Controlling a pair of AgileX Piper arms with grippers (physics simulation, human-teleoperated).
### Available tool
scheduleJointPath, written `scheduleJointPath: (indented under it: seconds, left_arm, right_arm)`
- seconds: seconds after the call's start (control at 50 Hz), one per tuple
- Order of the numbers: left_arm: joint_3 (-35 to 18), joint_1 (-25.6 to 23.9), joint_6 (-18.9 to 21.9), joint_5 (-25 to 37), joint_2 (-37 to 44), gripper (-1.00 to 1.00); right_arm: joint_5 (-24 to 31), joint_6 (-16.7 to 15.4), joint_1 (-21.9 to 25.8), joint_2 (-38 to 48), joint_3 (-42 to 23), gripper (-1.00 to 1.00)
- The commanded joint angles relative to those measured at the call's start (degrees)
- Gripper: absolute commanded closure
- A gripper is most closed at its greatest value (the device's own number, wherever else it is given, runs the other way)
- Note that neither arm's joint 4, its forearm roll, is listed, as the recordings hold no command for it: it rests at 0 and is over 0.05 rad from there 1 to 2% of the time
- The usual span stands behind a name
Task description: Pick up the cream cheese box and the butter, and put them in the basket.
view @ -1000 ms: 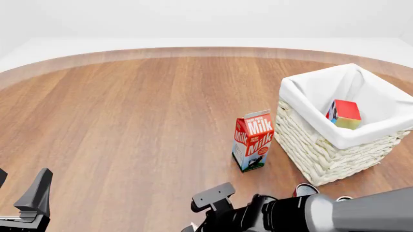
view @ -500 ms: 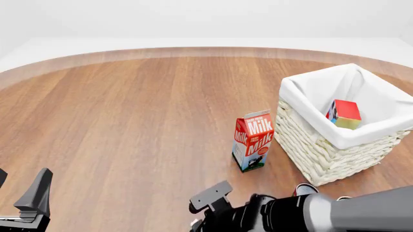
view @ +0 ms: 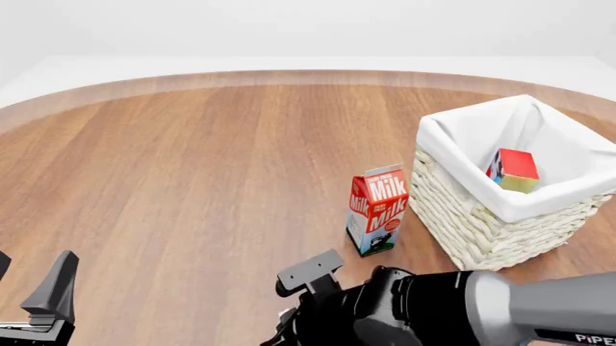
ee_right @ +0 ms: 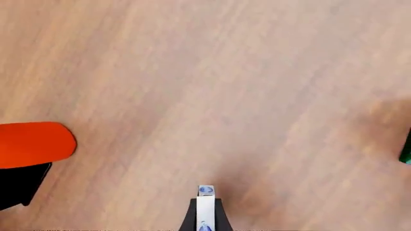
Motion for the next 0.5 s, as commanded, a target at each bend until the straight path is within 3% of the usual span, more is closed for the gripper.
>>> scheduleJointPath:
  seconds: [0.02, 0.28, 0.5]
  left_arm:
    - [0.0, 0.0, 0.0, 0.0, 0.0, -1.0]
    - [0.0, 0.0, 0.0, 0.0, 0.0, -1.0]
    - [0.0, 0.0, 0.0, 0.0, 0.0, -1.0]
  right_arm:
    - [5.98, -2.94, -1.09, -4.23, -4.81, 1.0]
    - [15.05, -10.14, -5.18, -10.88, -12.8, 1.0]
    - [18.3, -14.14, -7.56, -12.37, -17.47, 1.0]
